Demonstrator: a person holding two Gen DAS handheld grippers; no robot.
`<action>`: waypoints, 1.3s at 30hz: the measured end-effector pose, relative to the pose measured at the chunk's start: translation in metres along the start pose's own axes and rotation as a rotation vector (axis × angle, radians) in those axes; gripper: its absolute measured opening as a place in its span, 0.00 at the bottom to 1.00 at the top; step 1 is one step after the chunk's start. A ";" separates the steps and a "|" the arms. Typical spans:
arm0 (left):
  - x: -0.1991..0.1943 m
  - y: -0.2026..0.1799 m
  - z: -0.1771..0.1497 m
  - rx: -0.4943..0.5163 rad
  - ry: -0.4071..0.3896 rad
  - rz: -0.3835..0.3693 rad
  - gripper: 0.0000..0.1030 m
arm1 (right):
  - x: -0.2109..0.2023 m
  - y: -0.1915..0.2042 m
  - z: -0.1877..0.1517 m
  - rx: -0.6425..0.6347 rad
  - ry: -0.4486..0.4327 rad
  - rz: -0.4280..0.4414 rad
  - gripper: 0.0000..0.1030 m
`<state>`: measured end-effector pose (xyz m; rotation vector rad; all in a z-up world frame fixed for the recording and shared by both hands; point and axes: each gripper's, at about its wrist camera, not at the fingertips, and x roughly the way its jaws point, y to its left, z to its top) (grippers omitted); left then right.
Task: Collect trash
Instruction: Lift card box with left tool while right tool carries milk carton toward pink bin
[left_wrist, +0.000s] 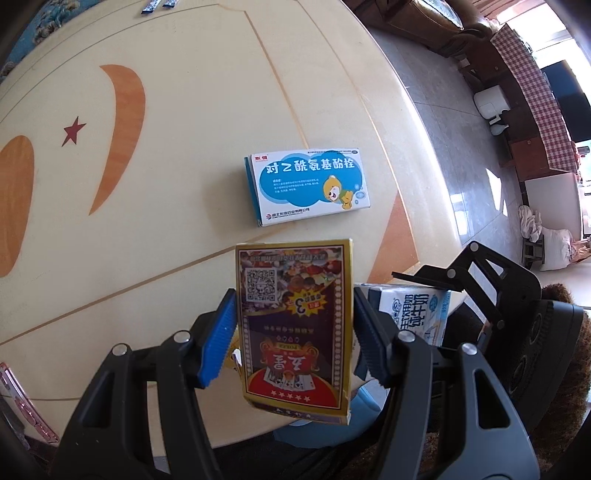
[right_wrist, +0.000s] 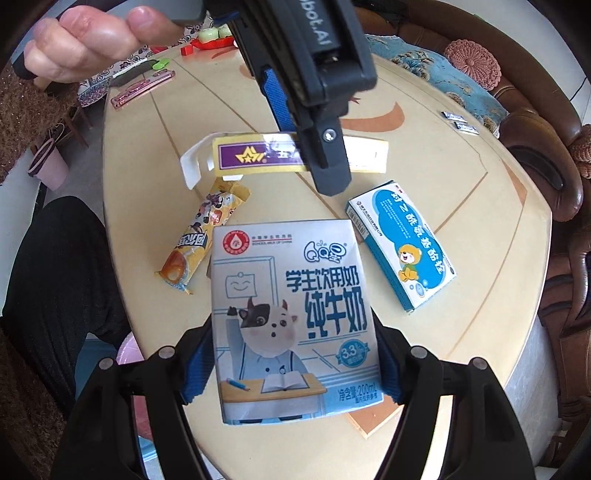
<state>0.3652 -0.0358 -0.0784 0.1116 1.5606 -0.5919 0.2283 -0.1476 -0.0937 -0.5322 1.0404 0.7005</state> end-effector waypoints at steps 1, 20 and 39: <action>-0.006 -0.003 -0.003 0.001 -0.007 0.004 0.58 | -0.004 0.002 0.000 0.005 0.000 -0.008 0.68; -0.073 -0.064 -0.122 0.079 -0.168 0.148 0.58 | -0.111 0.067 -0.022 0.138 -0.044 -0.162 0.68; -0.001 -0.077 -0.254 0.052 -0.261 0.164 0.58 | -0.099 0.157 -0.081 0.183 -0.071 -0.218 0.68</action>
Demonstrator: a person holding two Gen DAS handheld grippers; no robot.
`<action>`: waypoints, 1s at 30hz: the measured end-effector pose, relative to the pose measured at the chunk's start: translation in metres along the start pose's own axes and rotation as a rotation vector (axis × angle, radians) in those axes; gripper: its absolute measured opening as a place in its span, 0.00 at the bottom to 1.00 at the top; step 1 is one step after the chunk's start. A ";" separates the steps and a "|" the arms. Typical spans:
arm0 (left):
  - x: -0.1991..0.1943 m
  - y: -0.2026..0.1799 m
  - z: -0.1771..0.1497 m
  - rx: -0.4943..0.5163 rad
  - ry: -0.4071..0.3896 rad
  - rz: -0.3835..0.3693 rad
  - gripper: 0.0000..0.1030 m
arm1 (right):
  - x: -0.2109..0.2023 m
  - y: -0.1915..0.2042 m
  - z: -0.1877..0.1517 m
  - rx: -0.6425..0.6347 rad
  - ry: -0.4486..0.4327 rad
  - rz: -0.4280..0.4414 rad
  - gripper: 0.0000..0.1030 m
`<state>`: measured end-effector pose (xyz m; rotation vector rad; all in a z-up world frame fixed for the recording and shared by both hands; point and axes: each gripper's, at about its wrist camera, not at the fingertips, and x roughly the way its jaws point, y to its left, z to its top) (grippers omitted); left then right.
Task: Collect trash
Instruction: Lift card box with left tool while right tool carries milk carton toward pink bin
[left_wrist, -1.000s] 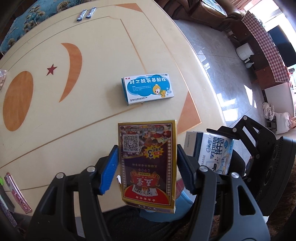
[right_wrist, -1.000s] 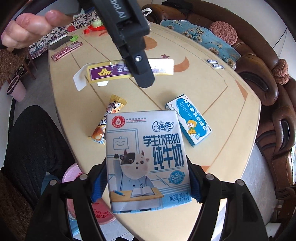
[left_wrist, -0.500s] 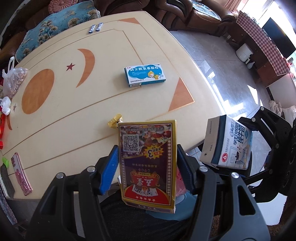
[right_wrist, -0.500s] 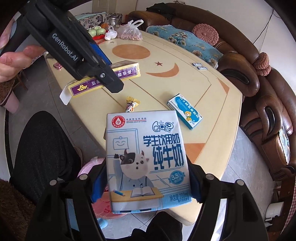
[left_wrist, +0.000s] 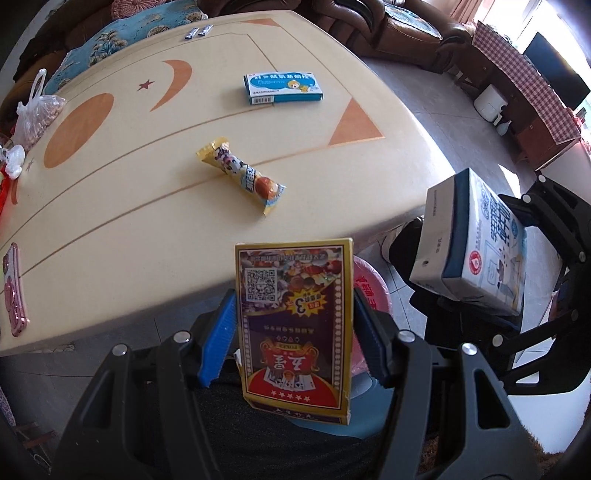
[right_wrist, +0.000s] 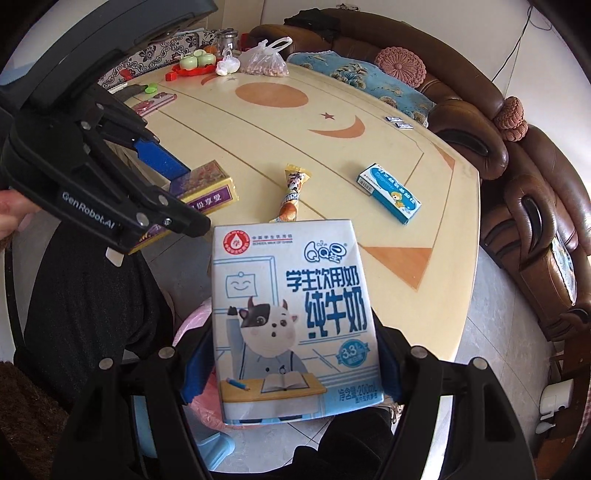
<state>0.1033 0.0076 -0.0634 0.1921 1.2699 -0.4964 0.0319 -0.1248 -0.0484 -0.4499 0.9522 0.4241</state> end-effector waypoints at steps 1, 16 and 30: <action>0.005 -0.002 -0.007 0.003 0.003 -0.011 0.58 | 0.003 0.003 -0.004 0.004 0.005 0.005 0.68; 0.100 -0.010 -0.063 -0.056 0.083 -0.072 0.58 | 0.064 0.023 -0.070 0.125 0.086 0.035 0.68; 0.185 -0.003 -0.082 -0.126 0.218 -0.106 0.58 | 0.137 0.014 -0.111 0.286 0.148 0.064 0.68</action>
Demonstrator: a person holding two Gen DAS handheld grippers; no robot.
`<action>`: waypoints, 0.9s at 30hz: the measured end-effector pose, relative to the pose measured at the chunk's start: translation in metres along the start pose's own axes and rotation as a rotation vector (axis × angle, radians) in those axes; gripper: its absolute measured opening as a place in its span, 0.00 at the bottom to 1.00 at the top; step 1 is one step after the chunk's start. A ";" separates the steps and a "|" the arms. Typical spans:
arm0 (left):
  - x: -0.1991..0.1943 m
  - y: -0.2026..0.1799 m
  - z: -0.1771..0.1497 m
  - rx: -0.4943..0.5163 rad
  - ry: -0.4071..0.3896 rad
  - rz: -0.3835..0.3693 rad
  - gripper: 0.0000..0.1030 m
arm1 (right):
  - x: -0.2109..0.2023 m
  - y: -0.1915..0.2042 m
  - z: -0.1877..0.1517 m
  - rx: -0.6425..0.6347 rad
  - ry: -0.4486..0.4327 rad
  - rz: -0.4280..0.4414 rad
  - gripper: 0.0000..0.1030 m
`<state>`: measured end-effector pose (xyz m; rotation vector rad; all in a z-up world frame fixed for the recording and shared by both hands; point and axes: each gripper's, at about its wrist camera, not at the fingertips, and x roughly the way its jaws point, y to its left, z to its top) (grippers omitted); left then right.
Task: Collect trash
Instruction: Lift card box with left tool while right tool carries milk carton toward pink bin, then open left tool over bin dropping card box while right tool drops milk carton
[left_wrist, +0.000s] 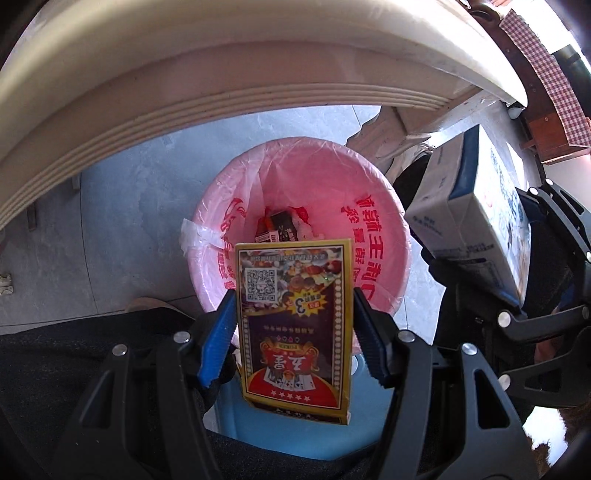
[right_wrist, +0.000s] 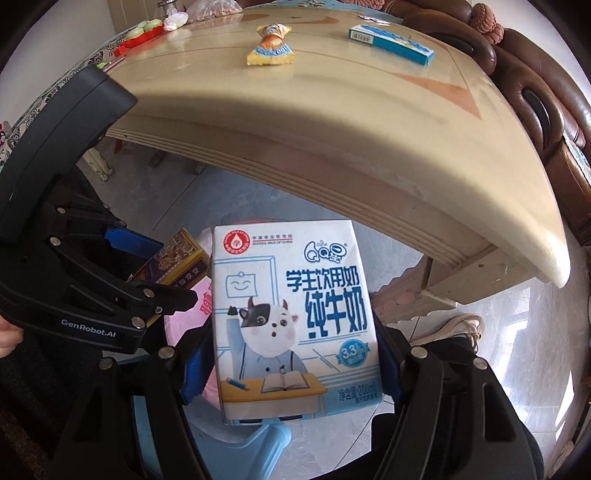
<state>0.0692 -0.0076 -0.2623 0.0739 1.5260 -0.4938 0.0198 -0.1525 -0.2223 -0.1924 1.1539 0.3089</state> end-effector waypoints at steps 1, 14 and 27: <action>0.003 0.002 -0.001 -0.007 0.006 0.002 0.58 | 0.006 -0.002 -0.001 0.011 0.005 0.003 0.68; 0.049 0.017 0.008 -0.113 0.089 -0.007 0.58 | 0.069 -0.024 -0.012 0.122 0.084 0.021 0.68; 0.085 0.035 0.021 -0.252 0.152 -0.086 0.58 | 0.094 -0.033 -0.014 0.172 0.152 0.024 0.68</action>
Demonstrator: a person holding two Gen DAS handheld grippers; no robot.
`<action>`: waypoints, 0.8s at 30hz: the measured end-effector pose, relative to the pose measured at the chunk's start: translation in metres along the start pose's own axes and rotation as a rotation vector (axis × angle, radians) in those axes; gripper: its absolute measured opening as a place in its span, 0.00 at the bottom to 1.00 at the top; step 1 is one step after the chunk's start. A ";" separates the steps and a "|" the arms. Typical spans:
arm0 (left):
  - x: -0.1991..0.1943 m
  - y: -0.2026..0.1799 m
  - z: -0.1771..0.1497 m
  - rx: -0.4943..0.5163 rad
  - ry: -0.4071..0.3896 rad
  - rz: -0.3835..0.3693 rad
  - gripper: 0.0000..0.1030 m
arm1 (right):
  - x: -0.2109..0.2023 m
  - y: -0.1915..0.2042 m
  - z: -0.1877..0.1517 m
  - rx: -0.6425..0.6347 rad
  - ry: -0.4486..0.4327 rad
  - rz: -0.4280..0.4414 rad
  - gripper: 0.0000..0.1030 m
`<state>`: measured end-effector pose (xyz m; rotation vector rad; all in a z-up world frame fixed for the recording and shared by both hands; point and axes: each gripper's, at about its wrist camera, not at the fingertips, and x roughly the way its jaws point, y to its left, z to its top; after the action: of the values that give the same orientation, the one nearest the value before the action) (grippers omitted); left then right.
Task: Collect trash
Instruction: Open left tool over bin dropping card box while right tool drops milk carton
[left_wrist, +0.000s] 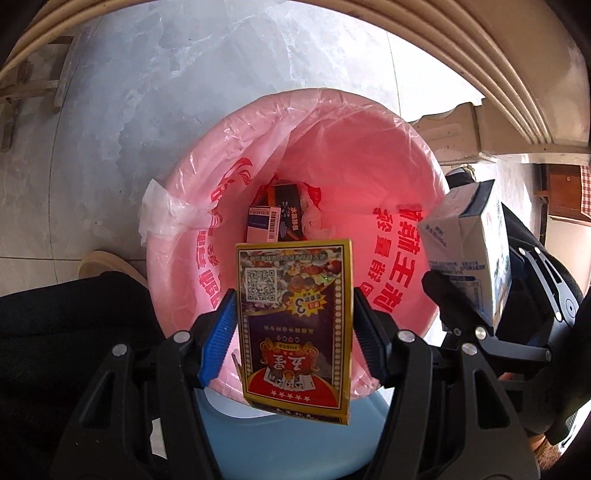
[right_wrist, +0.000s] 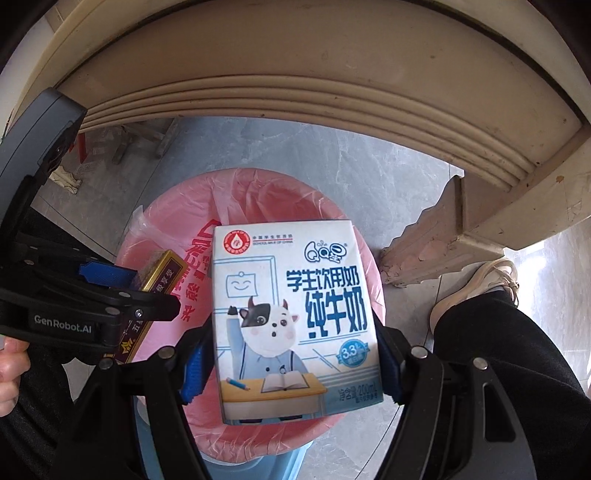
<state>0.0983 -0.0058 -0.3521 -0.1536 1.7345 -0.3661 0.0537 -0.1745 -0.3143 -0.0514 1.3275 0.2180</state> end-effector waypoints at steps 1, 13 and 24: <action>0.002 0.002 0.001 -0.012 0.008 -0.006 0.58 | 0.001 0.000 0.000 -0.002 0.004 0.001 0.68; 0.003 0.009 0.002 -0.039 0.014 0.009 0.73 | 0.013 0.008 -0.001 -0.032 0.050 0.005 0.69; -0.001 0.017 0.002 -0.068 0.005 0.032 0.77 | 0.019 0.019 -0.002 -0.073 0.067 -0.011 0.80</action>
<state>0.1021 0.0105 -0.3571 -0.1740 1.7533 -0.2850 0.0526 -0.1536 -0.3313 -0.1285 1.3858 0.2574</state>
